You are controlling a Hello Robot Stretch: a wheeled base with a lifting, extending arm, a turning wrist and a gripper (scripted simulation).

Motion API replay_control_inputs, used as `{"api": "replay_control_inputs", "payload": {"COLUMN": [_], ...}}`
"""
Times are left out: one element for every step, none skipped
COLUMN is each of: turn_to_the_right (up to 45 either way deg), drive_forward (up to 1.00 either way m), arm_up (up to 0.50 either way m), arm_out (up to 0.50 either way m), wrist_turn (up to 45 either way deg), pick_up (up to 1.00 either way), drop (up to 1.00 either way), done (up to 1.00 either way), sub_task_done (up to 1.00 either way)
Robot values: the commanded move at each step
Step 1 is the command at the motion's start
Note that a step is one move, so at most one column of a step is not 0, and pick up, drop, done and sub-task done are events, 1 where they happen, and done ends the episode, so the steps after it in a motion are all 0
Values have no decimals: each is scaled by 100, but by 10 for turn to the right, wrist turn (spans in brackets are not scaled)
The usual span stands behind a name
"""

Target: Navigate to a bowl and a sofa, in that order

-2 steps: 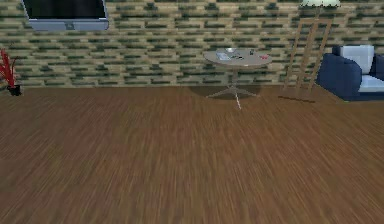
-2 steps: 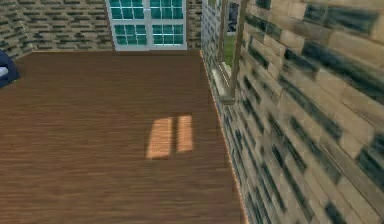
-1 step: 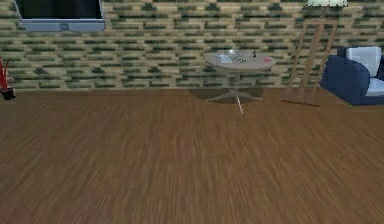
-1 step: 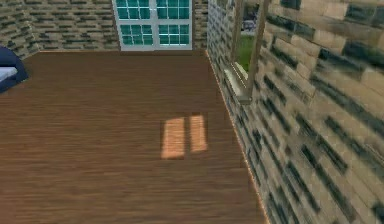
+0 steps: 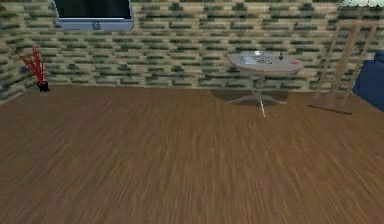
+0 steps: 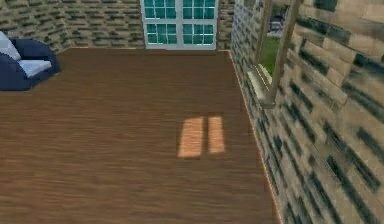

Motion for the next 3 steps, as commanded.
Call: {"api": "replay_control_inputs", "payload": {"turn_to_the_right": [0, 0, -60], "drive_forward": [100, 100, 0], "arm_up": [0, 0, 0], "arm_out": [0, 0, 0], "wrist_turn": [0, 0, 0], "pick_up": [0, 0, 0], "drop": [0, 0, 0], "done": [0, 0, 0], "sub_task_done": [0, 0, 0]}}
